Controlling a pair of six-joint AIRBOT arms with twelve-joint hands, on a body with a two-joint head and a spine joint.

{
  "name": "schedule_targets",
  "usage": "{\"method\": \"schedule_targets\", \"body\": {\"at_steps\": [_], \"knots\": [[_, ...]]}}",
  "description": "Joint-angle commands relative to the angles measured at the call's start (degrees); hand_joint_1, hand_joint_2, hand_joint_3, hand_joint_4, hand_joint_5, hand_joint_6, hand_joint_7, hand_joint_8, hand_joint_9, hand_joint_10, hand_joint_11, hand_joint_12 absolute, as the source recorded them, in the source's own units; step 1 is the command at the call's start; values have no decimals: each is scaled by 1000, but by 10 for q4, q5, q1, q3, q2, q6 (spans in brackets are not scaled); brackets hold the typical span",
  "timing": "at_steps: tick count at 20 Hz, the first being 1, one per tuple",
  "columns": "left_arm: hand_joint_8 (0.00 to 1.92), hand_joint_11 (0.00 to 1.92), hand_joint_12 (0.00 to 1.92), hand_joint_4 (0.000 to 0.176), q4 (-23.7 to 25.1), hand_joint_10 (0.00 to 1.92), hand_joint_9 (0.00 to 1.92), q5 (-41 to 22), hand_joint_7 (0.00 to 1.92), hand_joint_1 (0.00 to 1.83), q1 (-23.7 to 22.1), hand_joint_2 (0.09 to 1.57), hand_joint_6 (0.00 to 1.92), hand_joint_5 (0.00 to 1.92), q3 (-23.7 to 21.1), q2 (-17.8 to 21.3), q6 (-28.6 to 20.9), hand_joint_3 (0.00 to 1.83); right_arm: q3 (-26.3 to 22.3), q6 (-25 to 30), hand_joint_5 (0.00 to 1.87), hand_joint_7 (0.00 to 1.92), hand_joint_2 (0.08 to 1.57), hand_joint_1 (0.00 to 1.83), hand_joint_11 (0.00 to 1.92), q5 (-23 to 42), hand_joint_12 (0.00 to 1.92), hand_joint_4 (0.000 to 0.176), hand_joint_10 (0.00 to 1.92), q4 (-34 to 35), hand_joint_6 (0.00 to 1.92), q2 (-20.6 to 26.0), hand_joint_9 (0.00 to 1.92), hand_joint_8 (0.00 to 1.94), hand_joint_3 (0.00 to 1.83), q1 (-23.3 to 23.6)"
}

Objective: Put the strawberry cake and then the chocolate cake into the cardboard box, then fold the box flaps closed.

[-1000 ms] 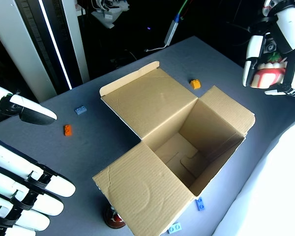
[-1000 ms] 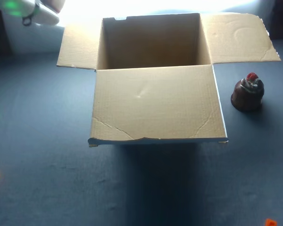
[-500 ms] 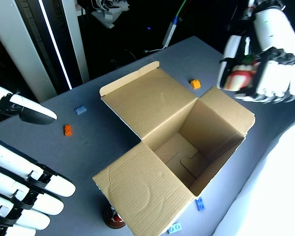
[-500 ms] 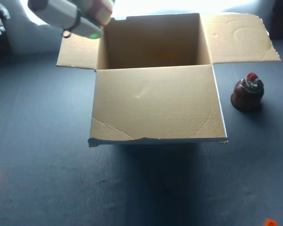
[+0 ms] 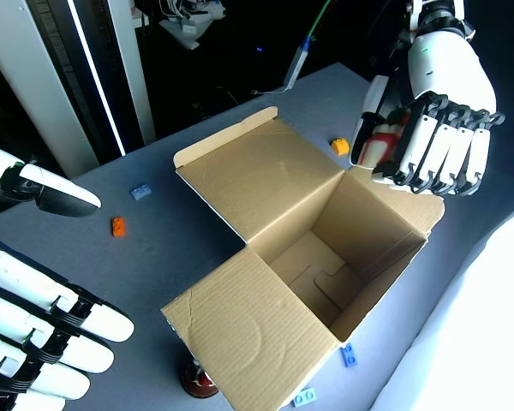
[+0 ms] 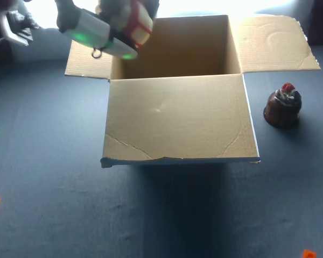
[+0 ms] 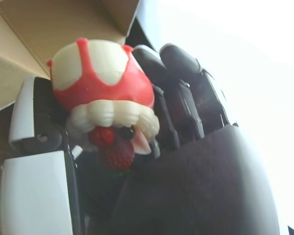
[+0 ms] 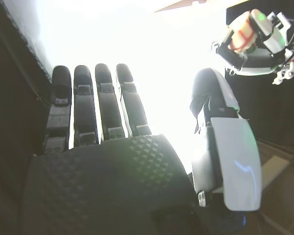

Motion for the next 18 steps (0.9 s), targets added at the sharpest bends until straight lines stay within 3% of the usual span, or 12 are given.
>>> {"method": "schedule_targets", "body": {"at_steps": [1,7,9,14,16,18], "knots": [[1427,327,1796,29,-31,1432,543,-33,749,1131,-6,1257,1409,686,7,-1,7,0,2,1,231,175,1227,137,0,71,478,0,3,-2,6,6,172,2,0,9],[1452,344,1748,29,-31,1460,539,-80,727,1121,2,1271,1465,654,51,-43,48,4,2,1,208,160,1233,110,0,74,428,0,2,-2,0,6,166,0,1,9],[1437,356,1737,19,-31,1458,556,-92,750,1129,10,1265,1437,661,60,-52,62,0,2,0,208,162,1232,103,0,75,449,0,1,-2,1,6,150,1,0,9],[1391,358,1751,25,-31,1434,565,-121,774,1141,20,1245,1388,700,81,-78,98,0,2,-2,231,166,1234,65,0,79,514,0,10,-2,14,5,147,5,0,10],[1375,341,1755,34,-43,1428,560,-129,773,1142,25,1240,1379,719,96,-89,113,0,2,-5,227,150,1236,24,0,80,409,0,3,-2,7,3,116,1,1,10],[1387,365,1738,27,-56,1434,581,-135,782,1149,29,1232,1319,742,114,-99,128,0,2,-5,224,151,1237,74,0,81,468,0,4,-2,4,4,121,0,1,10]]}}
